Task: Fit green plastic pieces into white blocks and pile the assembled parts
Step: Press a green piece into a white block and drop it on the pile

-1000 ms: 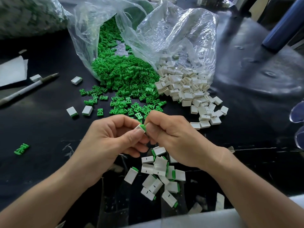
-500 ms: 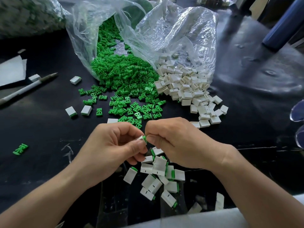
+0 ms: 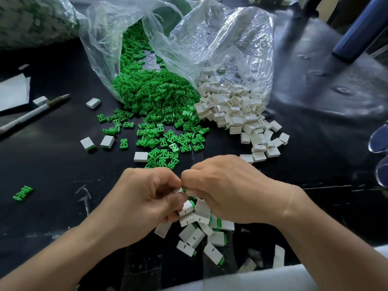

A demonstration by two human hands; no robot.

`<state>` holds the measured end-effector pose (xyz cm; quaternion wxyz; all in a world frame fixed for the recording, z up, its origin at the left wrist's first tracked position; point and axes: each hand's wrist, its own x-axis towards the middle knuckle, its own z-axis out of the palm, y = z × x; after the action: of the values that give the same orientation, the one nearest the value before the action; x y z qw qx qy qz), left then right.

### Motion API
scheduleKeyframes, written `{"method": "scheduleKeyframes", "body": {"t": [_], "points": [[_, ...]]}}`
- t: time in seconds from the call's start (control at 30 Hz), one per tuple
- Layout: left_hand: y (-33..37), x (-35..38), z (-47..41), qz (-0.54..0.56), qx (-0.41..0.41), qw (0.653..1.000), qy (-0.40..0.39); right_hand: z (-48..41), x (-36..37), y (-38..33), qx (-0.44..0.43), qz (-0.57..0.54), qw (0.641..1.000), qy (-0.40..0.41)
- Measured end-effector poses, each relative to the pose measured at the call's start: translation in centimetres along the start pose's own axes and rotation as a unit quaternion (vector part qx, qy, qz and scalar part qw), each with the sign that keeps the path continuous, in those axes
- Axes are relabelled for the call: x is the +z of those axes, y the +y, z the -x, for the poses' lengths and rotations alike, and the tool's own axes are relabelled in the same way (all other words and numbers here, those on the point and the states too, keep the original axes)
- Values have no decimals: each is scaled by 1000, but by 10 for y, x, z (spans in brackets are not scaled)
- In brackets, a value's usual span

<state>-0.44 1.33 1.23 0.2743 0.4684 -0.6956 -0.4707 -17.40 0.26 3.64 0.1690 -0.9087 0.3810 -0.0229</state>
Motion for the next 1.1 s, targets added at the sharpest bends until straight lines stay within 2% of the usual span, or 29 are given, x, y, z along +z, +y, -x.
{"method": "scheduleKeyframes", "body": {"t": [0.2,0.23,0.3,0.37,0.4,0.6,0.77,0.83,1.1], "points": [[0,-2,1,-41,17,999,-15,0,4,0,-10,20,1000,-7],[2,-3,0,-21,17,1000,-10,0,4,0,-8,14,1000,6],[7,-6,-2,54,8,998,18,-2,4,0,4,-62,995,84],[11,-10,-4,141,5,989,51,-4,7,-1,25,-179,967,178],[12,-11,-4,169,4,984,62,-5,9,-1,37,-212,956,200],[15,-10,-4,189,5,979,80,-9,16,0,86,-348,909,212],[16,-9,-4,194,2,977,85,-13,25,-6,102,-404,870,263],[15,-8,-4,202,-3,976,86,-13,25,-6,101,-396,873,266],[11,-8,-4,198,4,977,83,-9,16,-1,50,-259,937,228]]}}
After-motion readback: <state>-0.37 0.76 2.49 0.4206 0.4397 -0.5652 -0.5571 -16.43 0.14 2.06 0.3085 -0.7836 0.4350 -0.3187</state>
